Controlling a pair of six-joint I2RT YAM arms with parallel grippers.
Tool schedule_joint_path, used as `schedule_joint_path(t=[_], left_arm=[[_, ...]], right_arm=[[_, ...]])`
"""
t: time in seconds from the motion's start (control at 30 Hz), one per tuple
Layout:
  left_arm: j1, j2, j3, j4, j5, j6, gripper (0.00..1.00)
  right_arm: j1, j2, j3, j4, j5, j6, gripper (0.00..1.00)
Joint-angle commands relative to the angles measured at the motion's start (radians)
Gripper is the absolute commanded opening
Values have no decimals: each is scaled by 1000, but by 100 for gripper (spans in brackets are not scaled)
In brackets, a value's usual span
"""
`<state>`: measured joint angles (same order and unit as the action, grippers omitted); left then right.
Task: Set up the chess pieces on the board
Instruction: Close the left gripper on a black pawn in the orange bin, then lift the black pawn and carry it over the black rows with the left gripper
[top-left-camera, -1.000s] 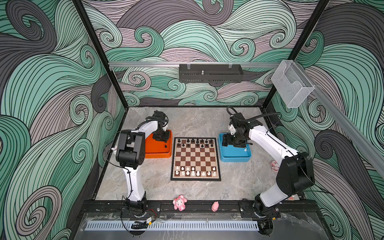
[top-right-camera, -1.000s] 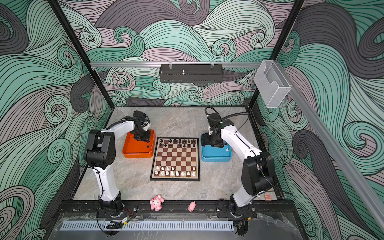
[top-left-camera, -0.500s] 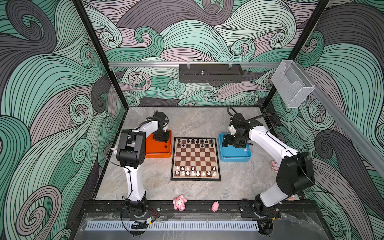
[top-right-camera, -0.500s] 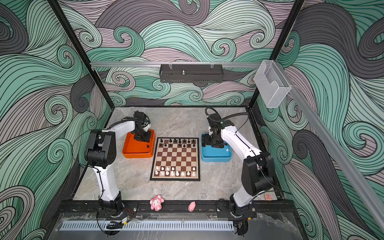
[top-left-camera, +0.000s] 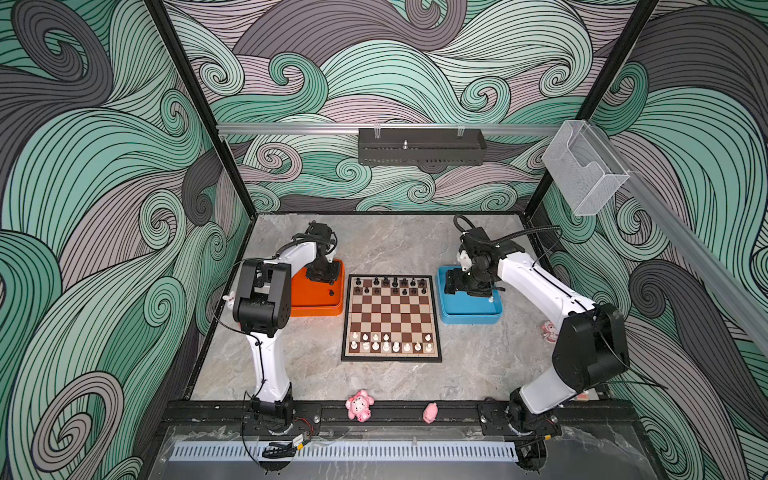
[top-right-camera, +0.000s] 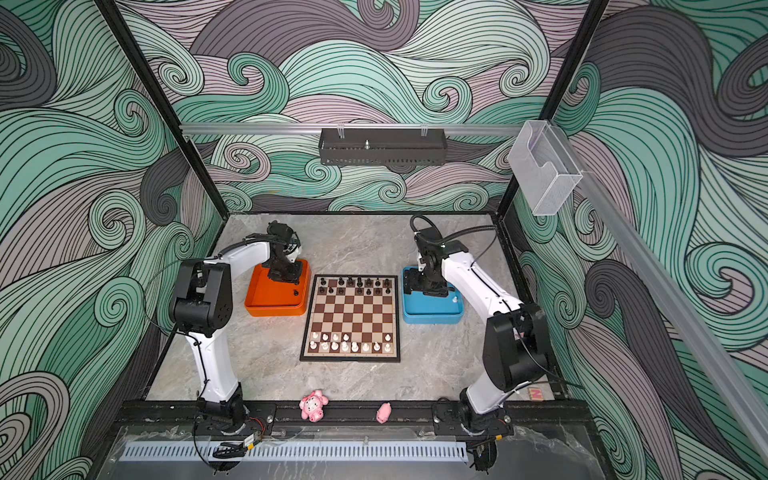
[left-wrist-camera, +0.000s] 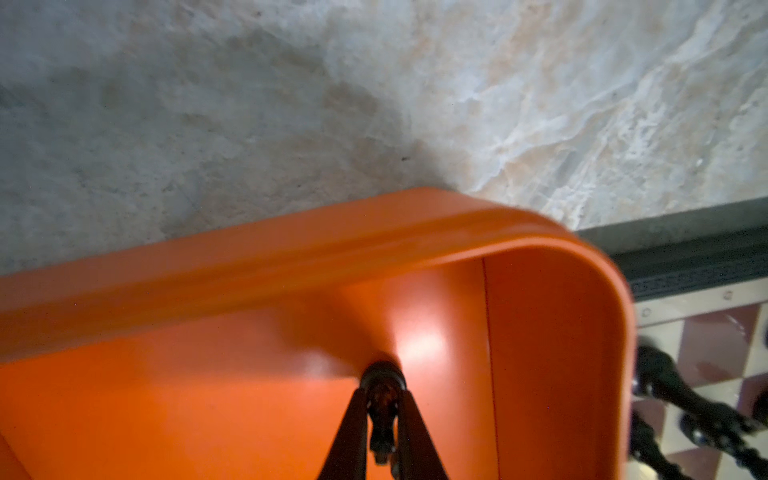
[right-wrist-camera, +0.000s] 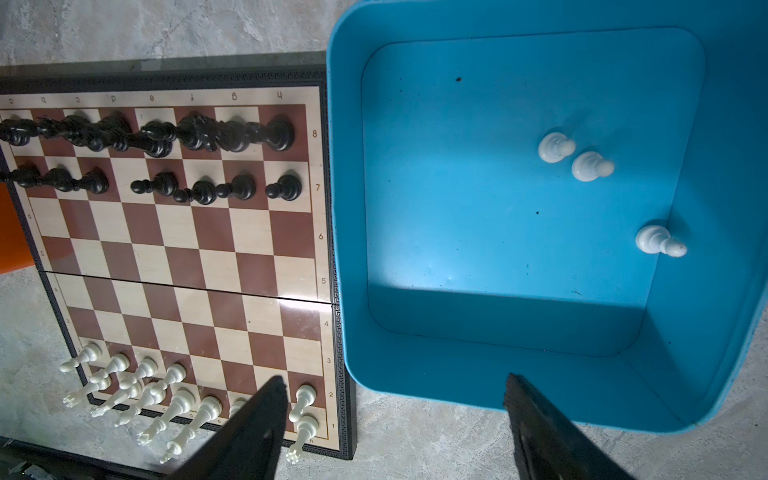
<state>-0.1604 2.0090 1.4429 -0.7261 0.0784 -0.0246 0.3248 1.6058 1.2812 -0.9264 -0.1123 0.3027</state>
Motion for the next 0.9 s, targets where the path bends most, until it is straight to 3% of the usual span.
schedule_joint_path(t=[0.0, 0.43, 0.87], left_arm=[[-6, -14, 15, 3, -2, -8, 13], [-7, -49, 38, -70, -65, -19, 6], [-61, -172, 121, -288, -138, -151, 3]], right_arm=[[-7, -18, -16, -2, -3, -7, 82], [-7, -22, -19, 1, -7, -7, 83], [-7, -19, -13, 8, -28, -5, 83]])
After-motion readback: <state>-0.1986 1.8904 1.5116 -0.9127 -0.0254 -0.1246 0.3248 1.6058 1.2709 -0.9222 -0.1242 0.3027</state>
